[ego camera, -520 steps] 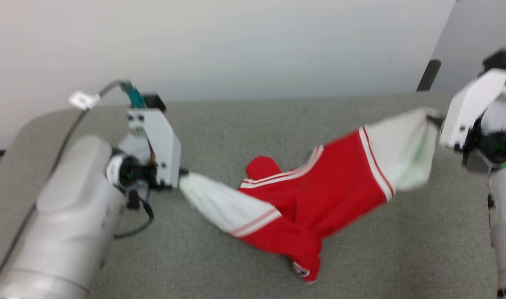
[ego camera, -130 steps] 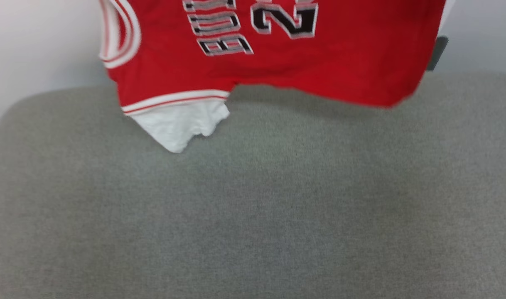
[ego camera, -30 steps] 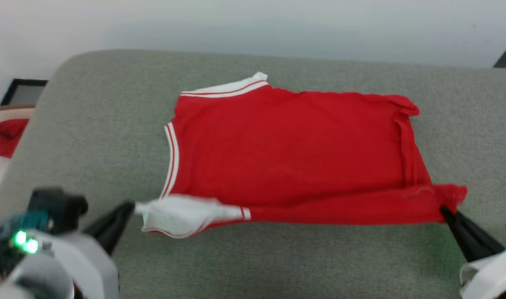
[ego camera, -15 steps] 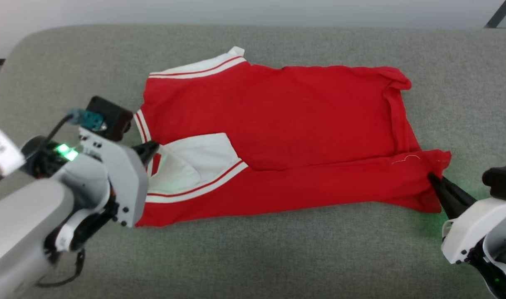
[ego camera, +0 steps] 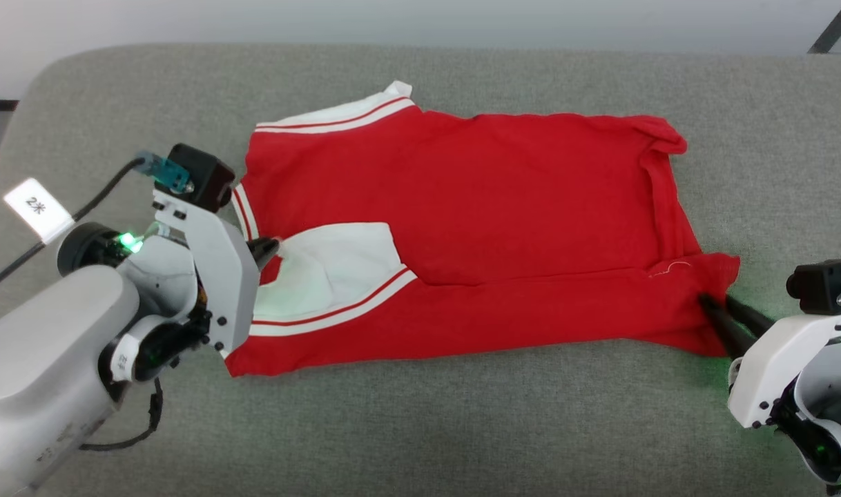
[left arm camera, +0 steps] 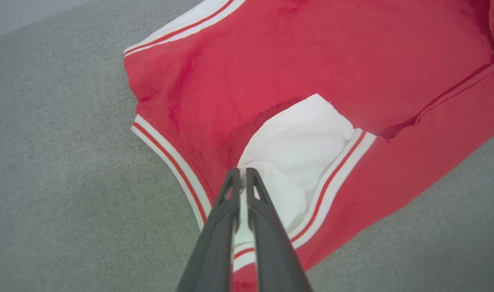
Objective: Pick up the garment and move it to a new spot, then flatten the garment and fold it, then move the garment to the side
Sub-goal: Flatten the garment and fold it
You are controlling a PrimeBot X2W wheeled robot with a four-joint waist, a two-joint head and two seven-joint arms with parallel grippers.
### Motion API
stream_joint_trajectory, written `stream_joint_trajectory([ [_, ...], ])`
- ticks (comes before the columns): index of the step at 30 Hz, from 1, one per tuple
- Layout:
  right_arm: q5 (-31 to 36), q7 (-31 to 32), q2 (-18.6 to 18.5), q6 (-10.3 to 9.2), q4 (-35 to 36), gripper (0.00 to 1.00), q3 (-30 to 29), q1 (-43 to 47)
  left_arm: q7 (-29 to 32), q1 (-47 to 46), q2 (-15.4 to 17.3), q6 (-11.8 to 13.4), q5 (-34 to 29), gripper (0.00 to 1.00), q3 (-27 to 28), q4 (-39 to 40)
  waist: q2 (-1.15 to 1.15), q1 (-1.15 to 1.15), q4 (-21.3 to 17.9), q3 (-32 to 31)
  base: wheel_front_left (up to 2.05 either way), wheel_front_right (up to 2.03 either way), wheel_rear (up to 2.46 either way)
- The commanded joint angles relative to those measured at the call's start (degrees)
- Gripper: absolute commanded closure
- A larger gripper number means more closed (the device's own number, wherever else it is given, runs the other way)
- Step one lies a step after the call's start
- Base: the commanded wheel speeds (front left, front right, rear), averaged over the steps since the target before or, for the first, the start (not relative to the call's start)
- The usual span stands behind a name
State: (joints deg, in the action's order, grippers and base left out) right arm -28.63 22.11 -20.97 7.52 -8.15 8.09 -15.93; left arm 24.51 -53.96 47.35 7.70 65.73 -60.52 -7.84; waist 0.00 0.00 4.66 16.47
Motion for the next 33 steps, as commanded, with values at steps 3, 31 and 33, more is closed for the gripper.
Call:
stream_joint_trajectory([
  [3, -0.74, 1.29, 0.25, -0.05, 0.19, 0.0, -0.57, -0.88, -0.41, -0.01, 0.41, 0.39, 0.07, 0.0, 0.3, 0.39, 0.0, 0.0, 0.39, -1.44, 0.0, 0.0, 0.0],
  [31, 4.02, -10.84, 3.51, -0.05, 15.29, 0.0, -3.92, 6.71, 5.12, 8.46, 5.5, 7.17, 11.22, 0.0, 1.69, 3.1, 0.0, 0.0, -5.23, -8.92, 0.0, 0.0, 0.0],
  [33, 4.41, -10.62, 4.51, -0.05, 16.4, 0.0, -4.19, 7.42, 8.33, 8.65, 5.7, 8.09, 12.06, 0.0, 0.85, 1.77, 0.0, 0.0, -6.4, -8.56, 0.0, 0.0, 0.0],
])
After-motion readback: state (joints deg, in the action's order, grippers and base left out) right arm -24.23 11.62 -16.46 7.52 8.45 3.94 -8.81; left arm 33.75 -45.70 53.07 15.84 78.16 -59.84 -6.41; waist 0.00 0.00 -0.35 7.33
